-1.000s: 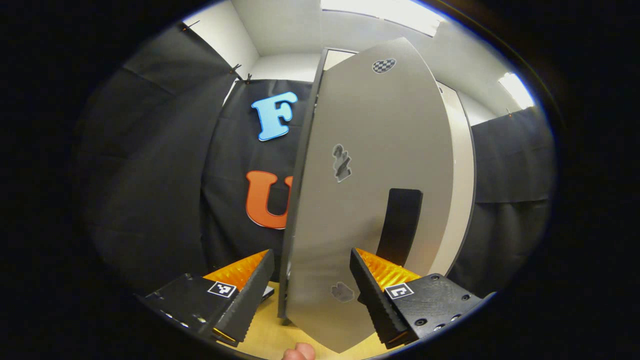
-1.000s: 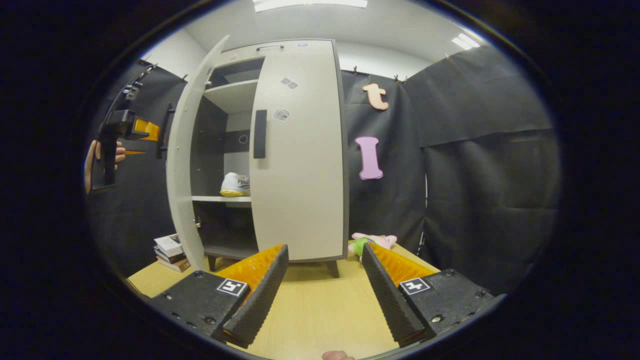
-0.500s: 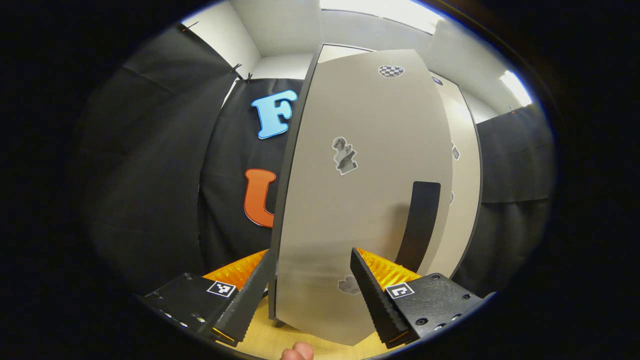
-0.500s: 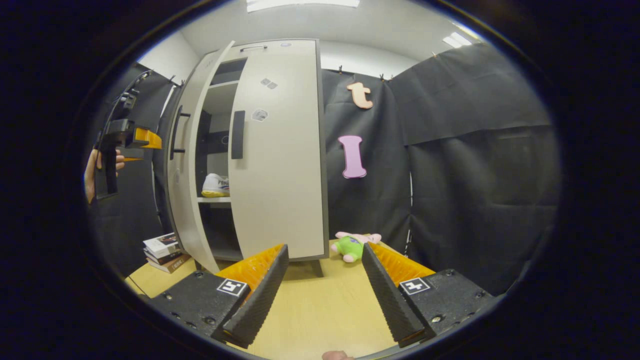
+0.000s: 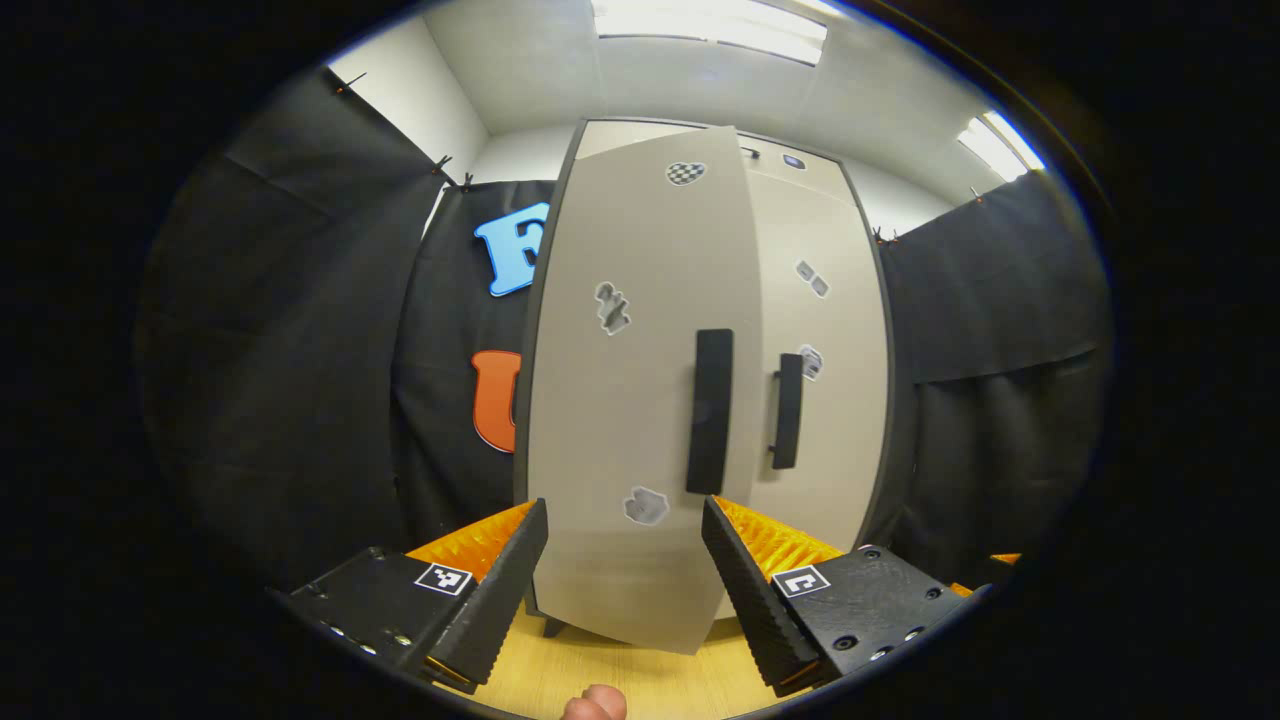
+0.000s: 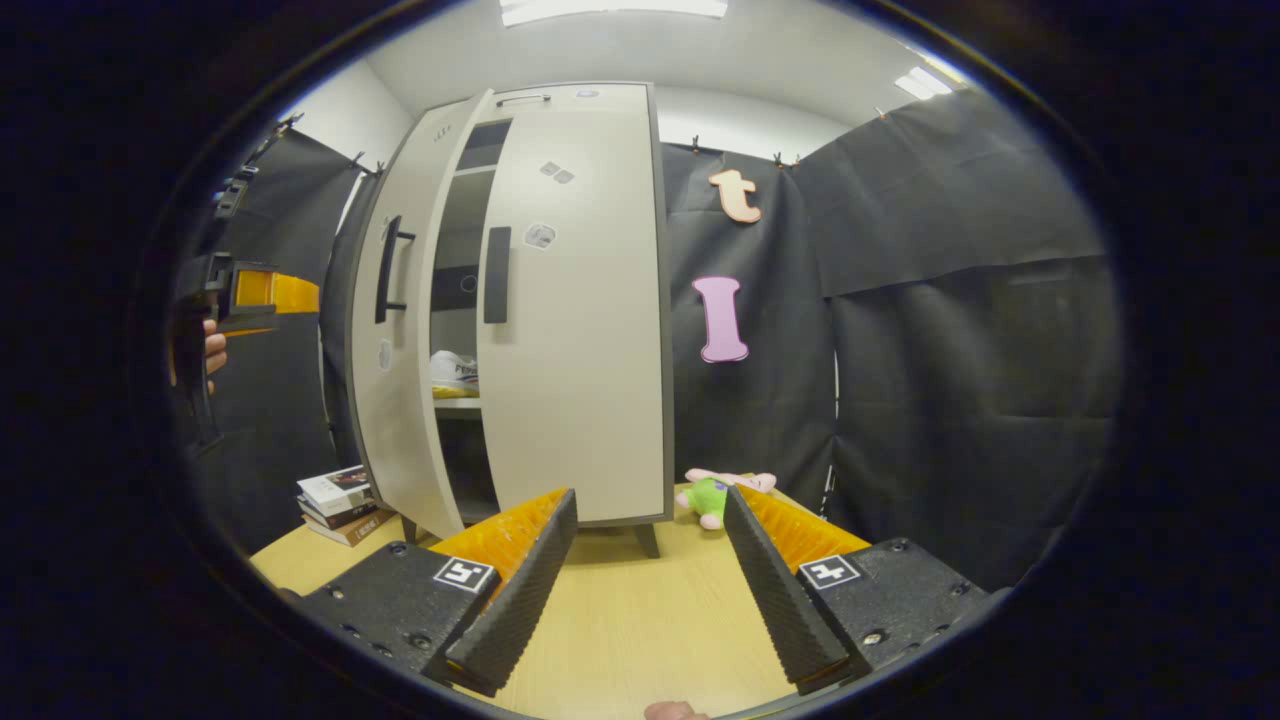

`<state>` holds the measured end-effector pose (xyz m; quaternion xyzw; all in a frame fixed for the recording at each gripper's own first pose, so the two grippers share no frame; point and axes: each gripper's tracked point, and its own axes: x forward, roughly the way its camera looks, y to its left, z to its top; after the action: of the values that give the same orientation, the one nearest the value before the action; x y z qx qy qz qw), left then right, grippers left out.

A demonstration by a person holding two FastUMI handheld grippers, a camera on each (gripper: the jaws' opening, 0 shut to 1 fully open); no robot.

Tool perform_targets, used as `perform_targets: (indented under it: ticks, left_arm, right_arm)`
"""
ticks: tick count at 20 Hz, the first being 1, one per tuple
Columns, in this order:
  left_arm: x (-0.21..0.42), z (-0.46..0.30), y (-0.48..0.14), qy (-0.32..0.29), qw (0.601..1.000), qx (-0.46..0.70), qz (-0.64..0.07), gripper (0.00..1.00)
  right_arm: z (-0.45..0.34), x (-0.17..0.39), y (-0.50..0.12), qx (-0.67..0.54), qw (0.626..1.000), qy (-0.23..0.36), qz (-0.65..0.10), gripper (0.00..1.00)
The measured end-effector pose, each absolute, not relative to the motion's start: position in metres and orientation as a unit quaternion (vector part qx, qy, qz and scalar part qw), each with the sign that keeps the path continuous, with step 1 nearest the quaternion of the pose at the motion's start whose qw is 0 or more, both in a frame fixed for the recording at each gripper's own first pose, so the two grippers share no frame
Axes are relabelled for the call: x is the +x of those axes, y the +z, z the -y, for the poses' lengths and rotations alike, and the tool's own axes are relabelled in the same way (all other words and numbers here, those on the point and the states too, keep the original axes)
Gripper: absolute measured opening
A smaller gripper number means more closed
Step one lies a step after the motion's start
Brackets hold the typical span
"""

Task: Grab one shoe with the right hand and put it into the shoe cabinet, grab the other shoe with the left hand and put it into the shoe cabinet; then close the right door with the right hand and the left door with the left hand.

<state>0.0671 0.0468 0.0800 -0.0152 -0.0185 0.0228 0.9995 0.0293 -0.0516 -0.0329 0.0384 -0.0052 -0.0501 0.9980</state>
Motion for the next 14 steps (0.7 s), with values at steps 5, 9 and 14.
perform_targets:
  ticks: [5,9,14]
  left_arm:
    - [0.033,-0.011,0.031,0.017,1.000,0.015,0.013,0.94]
    - [0.008,0.016,-0.019,0.000,1.000,0.010,-0.028,0.94]
    - [-0.014,0.022,-0.060,-0.001,0.999,0.002,-0.052,0.94]
  right_arm:
    - [0.041,0.022,-0.032,0.030,0.999,-0.036,0.005,0.96]
    - [0.037,0.015,-0.036,0.026,0.999,-0.026,0.001,0.96]
    - [0.033,0.007,-0.041,0.025,1.000,-0.017,-0.004,0.96]
